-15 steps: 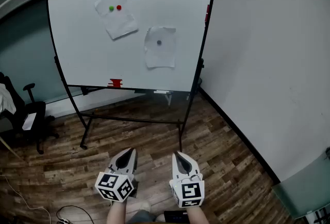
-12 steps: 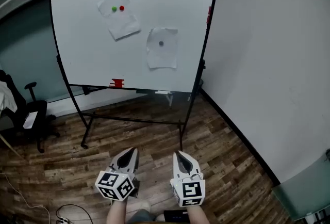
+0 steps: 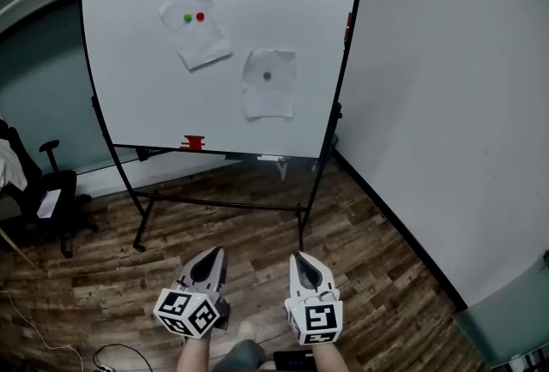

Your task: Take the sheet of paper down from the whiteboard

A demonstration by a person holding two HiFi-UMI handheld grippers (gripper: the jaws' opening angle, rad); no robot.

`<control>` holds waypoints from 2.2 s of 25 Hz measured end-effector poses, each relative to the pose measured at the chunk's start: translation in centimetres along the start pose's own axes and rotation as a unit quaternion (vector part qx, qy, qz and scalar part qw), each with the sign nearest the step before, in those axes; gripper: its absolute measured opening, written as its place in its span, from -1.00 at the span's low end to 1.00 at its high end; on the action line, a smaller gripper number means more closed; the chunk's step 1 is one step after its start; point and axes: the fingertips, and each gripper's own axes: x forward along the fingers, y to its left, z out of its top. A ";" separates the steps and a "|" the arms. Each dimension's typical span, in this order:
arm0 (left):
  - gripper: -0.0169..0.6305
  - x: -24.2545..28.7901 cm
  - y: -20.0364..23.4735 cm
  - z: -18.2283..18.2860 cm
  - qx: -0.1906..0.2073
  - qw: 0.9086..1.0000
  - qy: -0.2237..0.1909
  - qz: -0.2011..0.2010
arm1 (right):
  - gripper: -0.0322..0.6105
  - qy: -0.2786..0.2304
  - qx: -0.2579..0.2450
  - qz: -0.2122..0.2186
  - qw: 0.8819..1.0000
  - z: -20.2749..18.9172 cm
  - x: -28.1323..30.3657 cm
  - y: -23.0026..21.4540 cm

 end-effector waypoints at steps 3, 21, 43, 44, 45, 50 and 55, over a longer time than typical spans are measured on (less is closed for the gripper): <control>-0.87 2.0 1.3 0.3 -0.006 1.000 -0.012 0.007 | -0.86 0.002 -0.008 0.002 1.000 -0.4 1.7 -0.9; -0.61 35.0 21.1 6.7 0.050 0.999 0.004 -0.008 | -0.58 -0.019 -0.021 -0.028 0.999 -0.7 38.5 -10.8; -0.61 55.6 28.1 10.4 0.085 0.993 0.010 -0.077 | -0.57 -0.089 -0.077 -0.078 0.990 4.2 58.5 -17.9; -0.61 55.8 28.0 10.4 0.086 0.993 0.011 -0.077 | -0.57 -0.092 -0.078 -0.076 0.990 4.3 58.8 -17.9; -0.61 56.0 27.8 10.5 0.088 0.993 0.010 -0.077 | -0.57 -0.095 -0.081 -0.074 0.989 4.5 59.1 -18.0; -0.62 57.0 27.0 10.9 0.089 0.992 0.000 -0.089 | -0.56 -0.108 -0.081 -0.074 0.988 5.3 60.7 -18.3; -0.62 57.4 26.9 11.6 0.088 0.992 -0.009 -0.088 | -0.56 -0.118 -0.077 -0.081 0.987 6.1 61.5 -18.9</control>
